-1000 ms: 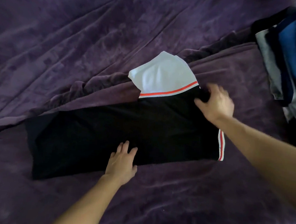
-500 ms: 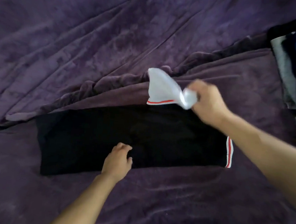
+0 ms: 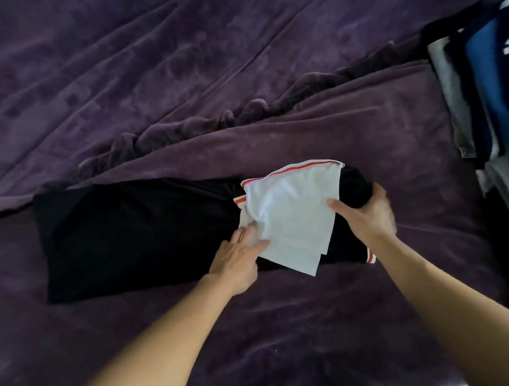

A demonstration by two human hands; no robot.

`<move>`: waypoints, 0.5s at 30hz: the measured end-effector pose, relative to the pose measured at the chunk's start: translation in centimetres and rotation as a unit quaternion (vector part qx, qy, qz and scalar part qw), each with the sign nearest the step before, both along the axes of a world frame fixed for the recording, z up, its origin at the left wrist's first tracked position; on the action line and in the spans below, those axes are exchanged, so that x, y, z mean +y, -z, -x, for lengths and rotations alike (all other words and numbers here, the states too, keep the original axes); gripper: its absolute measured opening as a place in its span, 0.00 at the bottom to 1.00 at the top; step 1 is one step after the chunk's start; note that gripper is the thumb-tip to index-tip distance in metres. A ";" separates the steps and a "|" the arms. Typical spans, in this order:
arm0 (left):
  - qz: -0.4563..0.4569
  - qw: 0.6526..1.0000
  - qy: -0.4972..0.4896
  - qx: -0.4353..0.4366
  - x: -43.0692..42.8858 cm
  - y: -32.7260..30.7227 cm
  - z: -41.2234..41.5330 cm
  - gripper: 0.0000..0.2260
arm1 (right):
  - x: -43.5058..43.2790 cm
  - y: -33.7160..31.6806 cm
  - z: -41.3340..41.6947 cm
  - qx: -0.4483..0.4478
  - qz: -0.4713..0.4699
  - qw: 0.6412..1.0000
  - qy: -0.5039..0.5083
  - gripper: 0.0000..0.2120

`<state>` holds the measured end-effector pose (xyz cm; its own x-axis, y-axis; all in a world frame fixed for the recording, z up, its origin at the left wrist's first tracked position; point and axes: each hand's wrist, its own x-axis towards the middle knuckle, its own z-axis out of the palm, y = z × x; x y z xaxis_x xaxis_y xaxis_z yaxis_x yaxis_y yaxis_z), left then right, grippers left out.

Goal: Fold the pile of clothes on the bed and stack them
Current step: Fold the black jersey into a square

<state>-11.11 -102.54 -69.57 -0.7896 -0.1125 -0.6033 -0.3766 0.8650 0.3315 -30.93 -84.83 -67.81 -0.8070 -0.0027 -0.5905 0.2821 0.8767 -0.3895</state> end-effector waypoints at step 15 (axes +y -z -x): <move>0.000 0.930 -0.365 0.035 -12.2 -5.2 -17.3 0.14 | -17.5 -9.7 -14.7 0.075 0.080 0.974 -0.199 0.20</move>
